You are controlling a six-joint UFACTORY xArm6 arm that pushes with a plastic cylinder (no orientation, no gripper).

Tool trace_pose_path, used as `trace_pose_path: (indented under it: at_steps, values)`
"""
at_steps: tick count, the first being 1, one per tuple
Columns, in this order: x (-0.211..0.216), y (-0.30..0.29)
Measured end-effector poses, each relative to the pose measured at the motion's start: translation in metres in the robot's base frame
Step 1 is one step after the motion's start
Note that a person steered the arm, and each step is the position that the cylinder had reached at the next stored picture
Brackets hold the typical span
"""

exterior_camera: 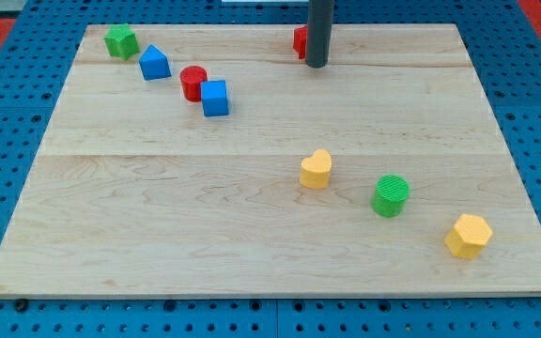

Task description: Point your arm at the blue cube

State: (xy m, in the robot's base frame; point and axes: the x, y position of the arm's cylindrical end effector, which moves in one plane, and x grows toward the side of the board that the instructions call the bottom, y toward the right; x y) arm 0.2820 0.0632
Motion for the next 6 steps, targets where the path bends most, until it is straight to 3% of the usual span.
trace_pose_path:
  at_steps: [2,3,4,5,6]
  values:
    - [0.004,0.01]
    - [0.05,0.001]
    - [0.089,-0.029]
    - [0.092,-0.088]
    - [0.094,-0.094]
